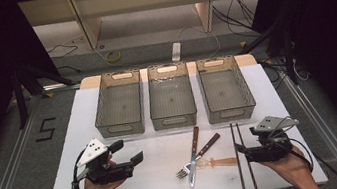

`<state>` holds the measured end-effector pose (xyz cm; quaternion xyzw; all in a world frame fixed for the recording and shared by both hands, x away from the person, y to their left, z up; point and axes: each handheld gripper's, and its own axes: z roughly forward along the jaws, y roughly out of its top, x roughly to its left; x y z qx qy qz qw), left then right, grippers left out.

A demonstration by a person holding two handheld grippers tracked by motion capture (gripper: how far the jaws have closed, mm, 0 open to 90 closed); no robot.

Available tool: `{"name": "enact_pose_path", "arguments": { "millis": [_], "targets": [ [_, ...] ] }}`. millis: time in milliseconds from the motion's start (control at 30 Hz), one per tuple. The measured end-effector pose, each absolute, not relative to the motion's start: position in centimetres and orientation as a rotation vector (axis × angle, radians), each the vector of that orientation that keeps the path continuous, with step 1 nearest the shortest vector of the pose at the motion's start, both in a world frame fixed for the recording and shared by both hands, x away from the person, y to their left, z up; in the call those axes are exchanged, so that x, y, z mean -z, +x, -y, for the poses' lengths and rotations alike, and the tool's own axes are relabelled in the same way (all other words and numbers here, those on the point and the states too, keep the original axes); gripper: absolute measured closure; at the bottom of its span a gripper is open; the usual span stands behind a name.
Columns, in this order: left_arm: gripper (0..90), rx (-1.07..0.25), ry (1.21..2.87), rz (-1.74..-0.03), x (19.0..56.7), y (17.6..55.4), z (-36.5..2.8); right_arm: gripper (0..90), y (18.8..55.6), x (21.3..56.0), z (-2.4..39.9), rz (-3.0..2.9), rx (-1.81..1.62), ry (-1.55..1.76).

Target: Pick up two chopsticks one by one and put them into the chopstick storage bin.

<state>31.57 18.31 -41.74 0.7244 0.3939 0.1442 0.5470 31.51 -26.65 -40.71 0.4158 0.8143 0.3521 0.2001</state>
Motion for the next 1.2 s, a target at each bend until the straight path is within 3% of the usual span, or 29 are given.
{"name": "enact_pose_path", "arguments": {
  "millis": [533,1200],
  "targets": [
    [15.2,-0.344,1.717,-0.931,41.7,31.6,-18.2,38.6,33.7,42.3,25.9,-2.536,-0.493,1.228],
    [15.2,-0.344,1.724,-0.927,41.7,31.6,-18.2,59.0,34.5,44.7,25.2,-2.705,-0.274,1.274]
  ]
}}
